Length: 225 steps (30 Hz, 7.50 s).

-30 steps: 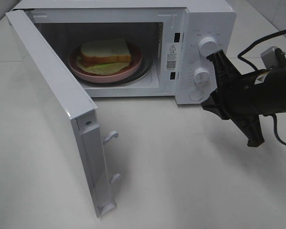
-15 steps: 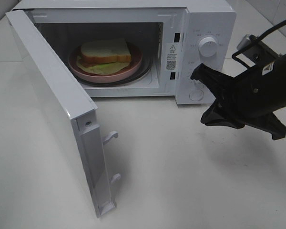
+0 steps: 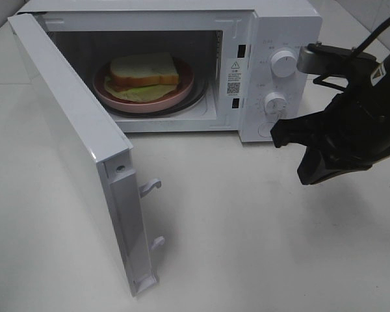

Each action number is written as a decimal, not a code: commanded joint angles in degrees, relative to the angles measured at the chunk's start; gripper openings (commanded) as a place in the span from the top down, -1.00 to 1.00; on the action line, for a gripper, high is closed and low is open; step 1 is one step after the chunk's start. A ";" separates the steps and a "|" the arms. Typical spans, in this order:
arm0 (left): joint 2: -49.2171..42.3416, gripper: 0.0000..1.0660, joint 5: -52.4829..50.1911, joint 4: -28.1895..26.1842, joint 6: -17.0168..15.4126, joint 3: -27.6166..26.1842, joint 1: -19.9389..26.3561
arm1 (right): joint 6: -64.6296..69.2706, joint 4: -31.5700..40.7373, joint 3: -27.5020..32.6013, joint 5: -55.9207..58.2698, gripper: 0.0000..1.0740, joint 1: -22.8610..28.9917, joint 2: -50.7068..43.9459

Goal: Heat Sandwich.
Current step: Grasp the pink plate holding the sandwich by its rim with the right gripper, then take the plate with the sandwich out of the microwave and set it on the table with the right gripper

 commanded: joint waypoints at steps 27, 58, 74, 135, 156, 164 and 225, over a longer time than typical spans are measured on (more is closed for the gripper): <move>-1.55 -0.90 -0.52 -0.34 -0.11 0.17 0.29 | -73.05 -9.51 -2.64 4.93 0.16 0.11 -0.34; -1.55 -0.90 -0.52 -0.34 -0.11 0.17 0.29 | -69.27 -15.81 -14.15 1.78 -0.65 8.65 8.48; -1.55 -0.90 -0.52 -0.34 -0.11 0.17 0.29 | -69.67 -16.84 -26.36 -1.43 -0.62 11.75 20.40; -1.55 -0.90 -0.52 -0.34 -0.11 0.17 0.29 | -70.93 -19.60 -66.06 -4.35 -0.55 14.95 56.04; -1.55 -0.90 -0.52 -0.34 -0.11 0.17 0.29 | -69.21 -18.11 -66.29 -3.38 0.99 14.84 58.33; -1.55 -0.90 -0.52 -0.34 -0.11 0.17 0.29 | -69.16 -18.05 -66.29 -3.27 0.99 14.78 58.10; -1.55 -0.90 -0.52 -0.34 -0.11 0.17 0.29 | -100.67 -8.88 -31.86 -7.05 1.00 14.78 29.91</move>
